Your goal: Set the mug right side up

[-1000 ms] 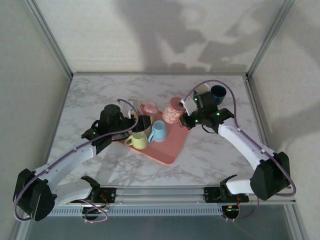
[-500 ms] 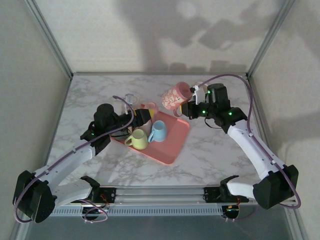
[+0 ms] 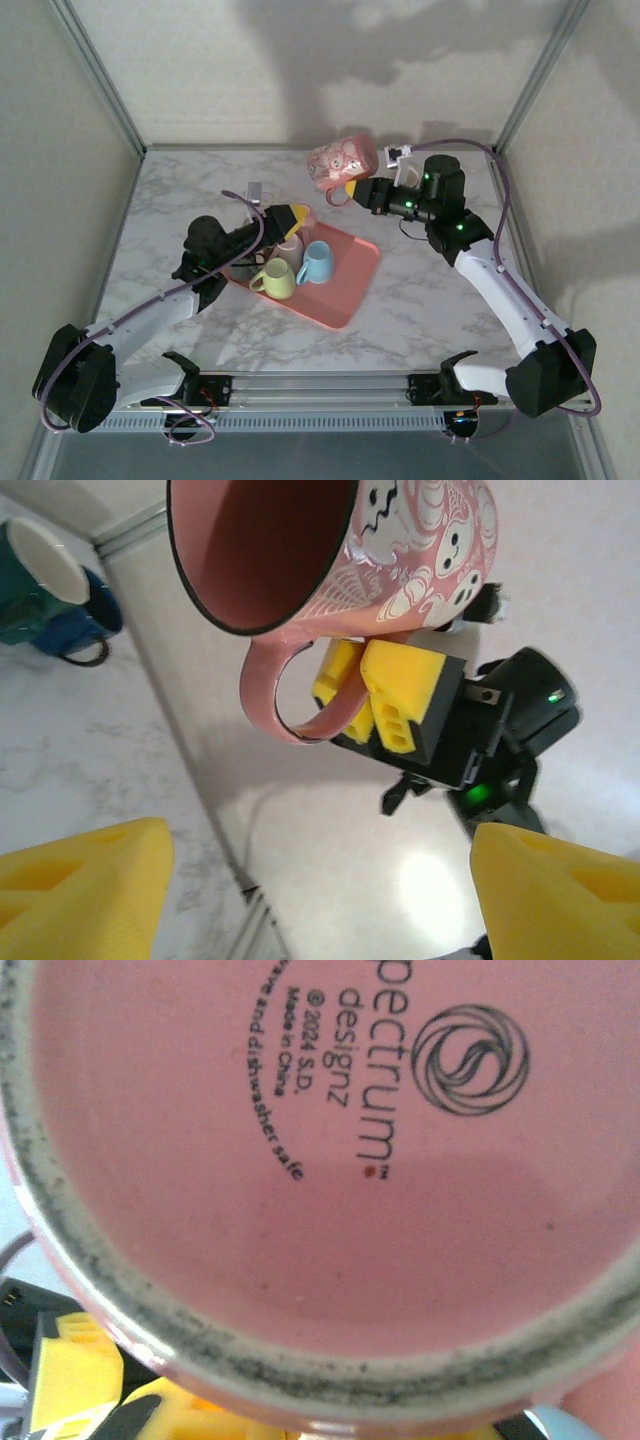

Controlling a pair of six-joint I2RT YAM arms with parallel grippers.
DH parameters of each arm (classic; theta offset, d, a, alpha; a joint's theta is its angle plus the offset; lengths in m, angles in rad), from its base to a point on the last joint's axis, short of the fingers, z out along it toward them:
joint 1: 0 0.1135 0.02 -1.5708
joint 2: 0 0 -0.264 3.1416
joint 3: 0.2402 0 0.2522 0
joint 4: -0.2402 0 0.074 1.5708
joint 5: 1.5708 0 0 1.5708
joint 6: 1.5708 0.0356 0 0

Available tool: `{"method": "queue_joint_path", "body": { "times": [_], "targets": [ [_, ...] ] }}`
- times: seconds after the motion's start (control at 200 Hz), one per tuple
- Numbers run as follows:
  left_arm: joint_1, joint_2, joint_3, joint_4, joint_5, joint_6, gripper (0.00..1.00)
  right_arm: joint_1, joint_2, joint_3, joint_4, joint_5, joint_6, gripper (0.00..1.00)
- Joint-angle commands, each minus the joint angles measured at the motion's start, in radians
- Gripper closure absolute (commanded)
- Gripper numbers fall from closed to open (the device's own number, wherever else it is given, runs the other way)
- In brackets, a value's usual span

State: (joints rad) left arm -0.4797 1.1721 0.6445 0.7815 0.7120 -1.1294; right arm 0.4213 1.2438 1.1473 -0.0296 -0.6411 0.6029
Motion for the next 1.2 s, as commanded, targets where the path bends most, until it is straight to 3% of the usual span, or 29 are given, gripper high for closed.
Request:
{"method": "queue_joint_path", "body": {
  "times": [0.0, 0.345, 1.197],
  "targets": [
    [0.009, 0.014, -0.008, 0.174, 0.021, -0.113, 0.23, -0.007, -0.003, -0.012, 0.287, -0.053, 0.109, 1.00],
    [0.007, 0.099, 0.028, 0.289, 0.015, -0.201, 0.27, -0.004, 0.013, -0.047, 0.436, -0.066, 0.221, 1.00],
    [-0.051, 0.354, 0.187, 0.533, 0.024, -0.362, 0.38, 0.022, 0.031, -0.093, 0.566, -0.081, 0.338, 1.00]
  ]
}}
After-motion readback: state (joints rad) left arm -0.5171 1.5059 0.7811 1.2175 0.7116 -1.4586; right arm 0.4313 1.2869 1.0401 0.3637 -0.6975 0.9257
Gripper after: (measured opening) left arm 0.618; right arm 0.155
